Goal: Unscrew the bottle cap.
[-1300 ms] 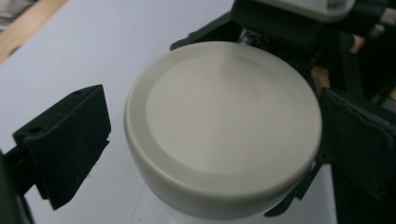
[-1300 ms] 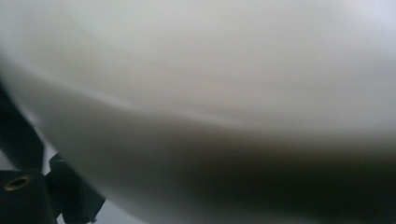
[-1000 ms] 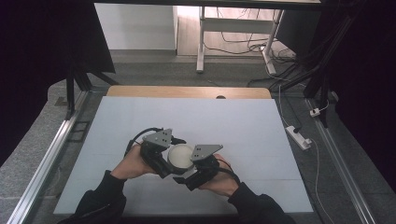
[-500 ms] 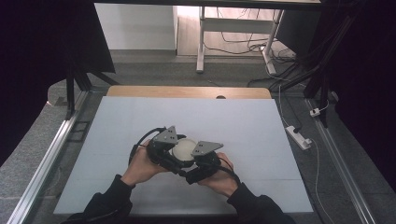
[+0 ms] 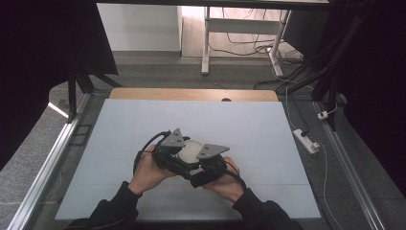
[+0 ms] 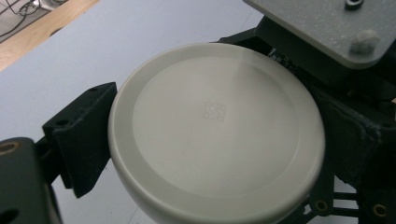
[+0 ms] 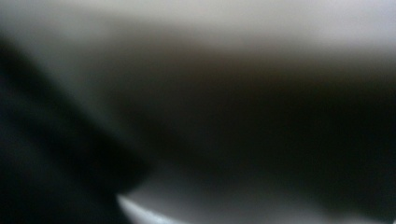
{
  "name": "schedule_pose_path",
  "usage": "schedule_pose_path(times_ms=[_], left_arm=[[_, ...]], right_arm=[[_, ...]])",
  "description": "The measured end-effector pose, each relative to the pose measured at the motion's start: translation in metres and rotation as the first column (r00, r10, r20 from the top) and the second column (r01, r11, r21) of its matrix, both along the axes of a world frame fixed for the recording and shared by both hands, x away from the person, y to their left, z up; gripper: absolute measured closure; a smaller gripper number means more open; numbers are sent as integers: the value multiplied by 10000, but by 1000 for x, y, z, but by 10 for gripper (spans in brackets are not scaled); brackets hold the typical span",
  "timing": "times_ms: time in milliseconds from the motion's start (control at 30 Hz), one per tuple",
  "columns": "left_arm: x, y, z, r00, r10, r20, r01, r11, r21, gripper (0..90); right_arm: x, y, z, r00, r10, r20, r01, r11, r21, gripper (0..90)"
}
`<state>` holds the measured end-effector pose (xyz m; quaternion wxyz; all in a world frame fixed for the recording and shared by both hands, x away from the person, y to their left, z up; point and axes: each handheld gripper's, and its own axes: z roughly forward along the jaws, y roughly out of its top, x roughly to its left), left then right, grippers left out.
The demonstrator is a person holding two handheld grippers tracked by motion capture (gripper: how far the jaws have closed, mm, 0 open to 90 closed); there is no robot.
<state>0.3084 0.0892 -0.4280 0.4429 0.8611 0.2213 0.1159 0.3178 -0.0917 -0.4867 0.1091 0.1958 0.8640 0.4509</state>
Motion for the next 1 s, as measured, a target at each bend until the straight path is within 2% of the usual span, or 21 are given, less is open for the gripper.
schedule_pose_path(times_ms=[233, 467, 600, 933, 1000], left_arm=[[-1, 2, 4, 9999, -53, 118, 52, 9999, 88, 82], [-1, 5, 7, 9999, -111, 72, 111, 9999, -75, 82], [-2, 6, 8, 9998, -174, 87, 175, 9998, -32, 82], [-2, 8, 11, 9996, -297, 36, 298, 9993, -206, 82], [-2, 10, 12, 9997, -255, -9, 255, 9991, -351, 82]], right_arm=[[0, 0, 1, 9999, 88, -51, -88, 9999, 67, 67], [0, -1, 2, 9998, 201, -76, -200, 9996, 198, 68], [-1, -1, 2, 9996, 287, -63, -285, 9992, 263, 68], [-2, -2, 3, 9991, 421, -48, -419, 9985, 352, 68], [-1, -3, 3, 9990, 435, -86, -431, 9983, 403, 68]])
